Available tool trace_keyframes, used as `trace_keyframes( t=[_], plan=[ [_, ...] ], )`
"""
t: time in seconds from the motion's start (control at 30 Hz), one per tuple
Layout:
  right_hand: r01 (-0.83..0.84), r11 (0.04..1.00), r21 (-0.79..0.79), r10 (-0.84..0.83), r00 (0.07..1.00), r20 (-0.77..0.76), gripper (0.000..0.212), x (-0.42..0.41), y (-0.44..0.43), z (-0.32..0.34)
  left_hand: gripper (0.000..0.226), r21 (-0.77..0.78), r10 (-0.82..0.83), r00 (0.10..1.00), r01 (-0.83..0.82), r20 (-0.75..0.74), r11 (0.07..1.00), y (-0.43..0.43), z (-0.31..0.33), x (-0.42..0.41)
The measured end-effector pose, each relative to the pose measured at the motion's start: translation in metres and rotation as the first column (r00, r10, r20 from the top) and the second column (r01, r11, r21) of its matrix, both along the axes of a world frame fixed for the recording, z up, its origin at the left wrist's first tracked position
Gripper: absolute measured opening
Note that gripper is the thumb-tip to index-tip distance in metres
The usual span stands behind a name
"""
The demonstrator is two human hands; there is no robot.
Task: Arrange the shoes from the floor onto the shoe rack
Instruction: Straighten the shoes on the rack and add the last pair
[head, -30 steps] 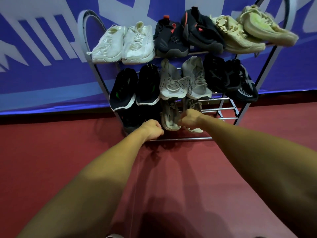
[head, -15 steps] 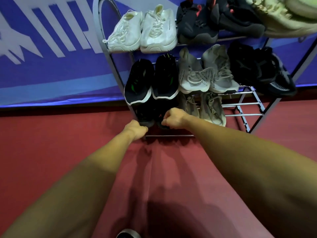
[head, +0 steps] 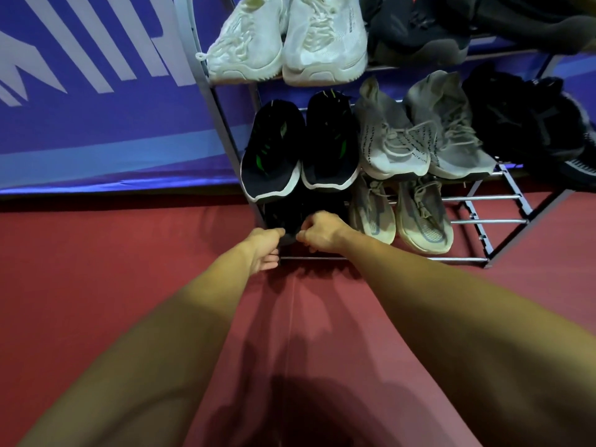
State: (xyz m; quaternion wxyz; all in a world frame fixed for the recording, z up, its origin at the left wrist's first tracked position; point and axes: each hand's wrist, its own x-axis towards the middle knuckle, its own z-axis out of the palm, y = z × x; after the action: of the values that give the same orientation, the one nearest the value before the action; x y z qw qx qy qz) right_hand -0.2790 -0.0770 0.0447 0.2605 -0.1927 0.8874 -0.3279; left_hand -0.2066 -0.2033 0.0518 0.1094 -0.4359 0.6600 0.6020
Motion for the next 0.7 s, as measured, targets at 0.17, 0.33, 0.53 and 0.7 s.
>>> trace_keyframes(
  t=[0.17,0.33,0.53,0.7],
  plan=[
    [0.011,1.0,-0.004,-0.011,1.0,0.01,0.022,-0.002,-0.003,-0.002,0.039,0.183,0.149,0.987,-0.136,-0.055,0.974,0.002,-0.003,-0.011],
    [0.021,1.0,-0.022,-0.02,0.999,0.047,0.024,0.002,0.004,0.005,0.024,0.241,0.252,0.96,-0.217,-0.124,0.946,0.001,0.006,-0.018],
    [0.09,0.994,-0.068,-0.081,0.988,0.131,0.024,0.008,0.024,0.024,0.015,0.308,0.247,0.962,-0.201,-0.117,0.93,-0.005,0.017,0.004],
    [0.22,0.968,-0.124,-0.191,0.959,0.208,0.028,0.005,0.051,0.048,0.012,0.256,0.12,0.993,-0.113,-0.014,0.96,-0.029,0.031,0.044]
  ],
)
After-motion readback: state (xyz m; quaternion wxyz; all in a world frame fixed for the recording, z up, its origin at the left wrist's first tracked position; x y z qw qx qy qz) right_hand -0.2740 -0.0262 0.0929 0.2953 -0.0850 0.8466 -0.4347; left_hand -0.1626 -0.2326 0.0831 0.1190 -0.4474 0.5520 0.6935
